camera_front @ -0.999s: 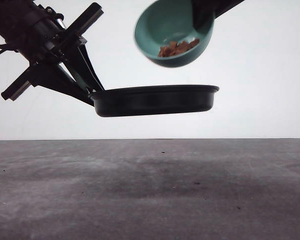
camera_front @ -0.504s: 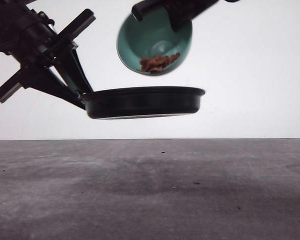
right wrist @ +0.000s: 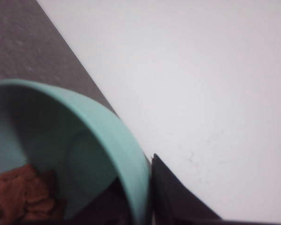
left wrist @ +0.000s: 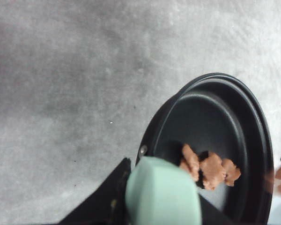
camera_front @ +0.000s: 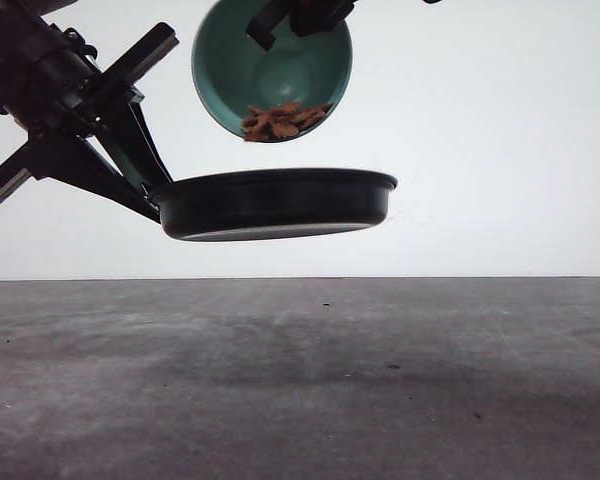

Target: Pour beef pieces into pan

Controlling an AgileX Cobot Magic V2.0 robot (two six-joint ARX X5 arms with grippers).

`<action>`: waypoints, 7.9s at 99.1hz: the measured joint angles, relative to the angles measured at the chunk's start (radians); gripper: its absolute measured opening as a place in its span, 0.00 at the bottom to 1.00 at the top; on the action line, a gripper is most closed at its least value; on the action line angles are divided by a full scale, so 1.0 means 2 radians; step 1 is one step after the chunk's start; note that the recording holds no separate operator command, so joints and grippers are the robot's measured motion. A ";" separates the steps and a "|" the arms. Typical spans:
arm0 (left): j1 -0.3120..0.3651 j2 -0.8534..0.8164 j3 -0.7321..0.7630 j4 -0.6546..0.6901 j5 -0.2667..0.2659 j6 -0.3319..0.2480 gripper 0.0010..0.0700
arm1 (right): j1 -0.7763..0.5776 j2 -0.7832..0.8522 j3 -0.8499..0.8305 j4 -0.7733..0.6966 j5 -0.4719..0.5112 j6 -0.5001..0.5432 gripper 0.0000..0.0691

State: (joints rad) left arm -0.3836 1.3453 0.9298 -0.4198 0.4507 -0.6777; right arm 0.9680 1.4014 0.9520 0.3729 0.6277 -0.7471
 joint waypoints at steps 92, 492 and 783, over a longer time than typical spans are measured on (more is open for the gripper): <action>0.026 0.000 0.069 -0.082 0.002 0.005 0.07 | -0.009 0.000 -0.030 0.201 -0.069 -0.135 0.03; 0.083 -0.417 -0.013 -0.043 -0.269 0.246 0.02 | -0.490 -0.432 0.085 -0.502 -0.421 0.326 0.02; 0.129 -0.619 -0.292 0.005 -0.289 0.305 0.02 | -0.475 -0.698 -0.467 -0.271 -0.366 0.389 0.02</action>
State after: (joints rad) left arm -0.1261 0.1066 0.3466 -0.4107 -0.1268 -0.0681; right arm 0.0177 0.0044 0.0170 -0.1684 -0.1051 0.0319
